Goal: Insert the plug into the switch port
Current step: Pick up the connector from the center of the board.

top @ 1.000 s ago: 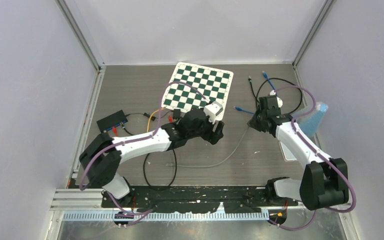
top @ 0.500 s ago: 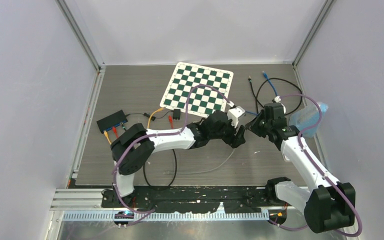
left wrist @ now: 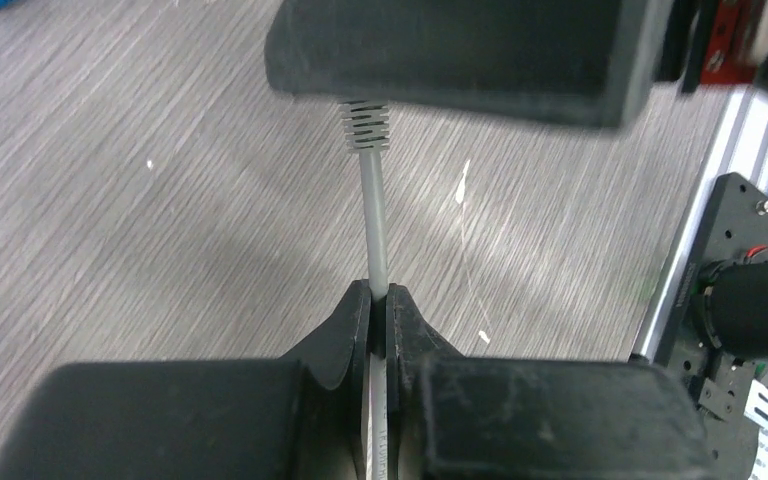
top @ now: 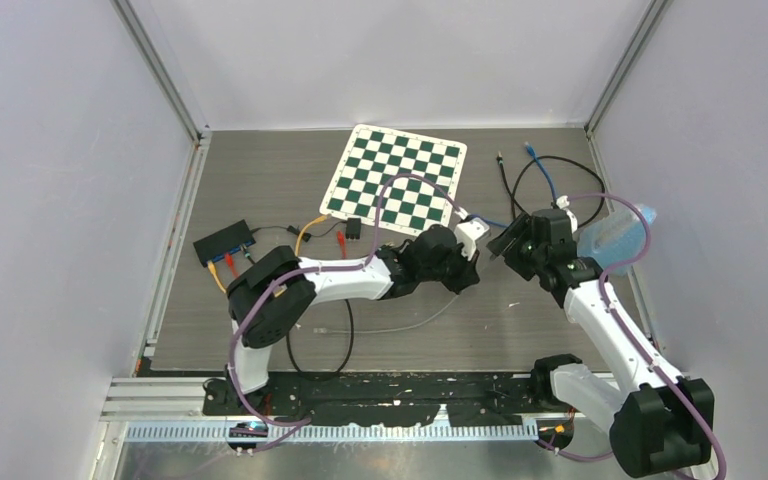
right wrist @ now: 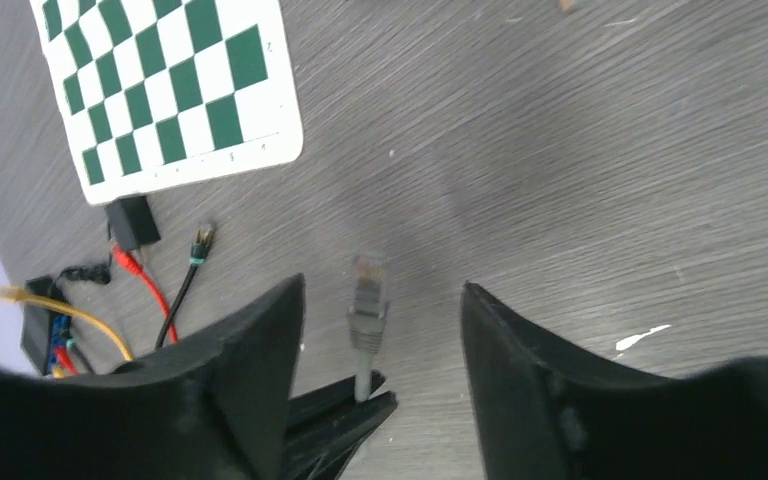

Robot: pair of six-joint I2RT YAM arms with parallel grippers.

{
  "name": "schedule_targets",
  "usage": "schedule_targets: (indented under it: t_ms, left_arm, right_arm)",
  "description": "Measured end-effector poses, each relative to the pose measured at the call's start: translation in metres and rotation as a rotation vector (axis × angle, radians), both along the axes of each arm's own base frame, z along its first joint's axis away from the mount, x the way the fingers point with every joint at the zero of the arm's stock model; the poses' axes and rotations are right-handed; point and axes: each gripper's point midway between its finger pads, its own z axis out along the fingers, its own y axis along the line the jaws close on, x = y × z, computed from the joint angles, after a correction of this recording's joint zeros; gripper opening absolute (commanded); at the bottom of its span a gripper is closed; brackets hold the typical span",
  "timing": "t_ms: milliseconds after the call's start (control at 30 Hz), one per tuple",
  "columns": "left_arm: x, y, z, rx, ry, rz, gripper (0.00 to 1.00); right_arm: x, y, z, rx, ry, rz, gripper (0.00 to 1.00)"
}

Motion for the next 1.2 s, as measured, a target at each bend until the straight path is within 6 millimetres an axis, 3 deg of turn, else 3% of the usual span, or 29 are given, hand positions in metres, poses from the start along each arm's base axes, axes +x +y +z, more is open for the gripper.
schedule_targets:
  t_ms: [100,267,433,567,700,900,1067,1200]
  left_arm:
    - [0.002,0.014,-0.005,0.030,-0.003,0.025,0.00]
    - [0.001,0.063,-0.004,0.066,-0.015,0.071,0.00]
    - [0.013,0.093,0.033,0.035,-0.075,0.119,0.00]
    - [0.010,0.106,0.065,-0.006,-0.132,0.123,0.00]
    - [0.005,0.117,0.084,-0.022,-0.169,0.128,0.00]
    - [0.004,0.127,0.095,-0.018,-0.201,0.140,0.00]
    - [0.003,0.134,0.091,0.008,-0.206,0.149,0.00]
    - [0.002,0.137,0.086,0.030,-0.197,0.155,0.00]
  right_arm:
    - [0.001,-0.013,-0.001,-0.063,0.001,-0.041,0.81]
    - [0.015,-0.063,0.013,-0.264,-0.014,-0.203,0.89]
    - [0.026,-0.125,0.010,-0.408,0.048,-0.407,0.93]
    - [0.012,-0.180,-0.008,-0.473,0.151,-0.555,0.95]
    - [-0.011,-0.216,-0.028,-0.497,0.211,-0.650,0.97]
    - [-0.039,-0.242,-0.053,-0.497,0.281,-0.730,0.98]
    - [-0.037,-0.257,-0.054,-0.474,0.256,-0.752,0.98]
    - [-0.035,-0.259,-0.060,-0.439,0.247,-0.740,0.96]
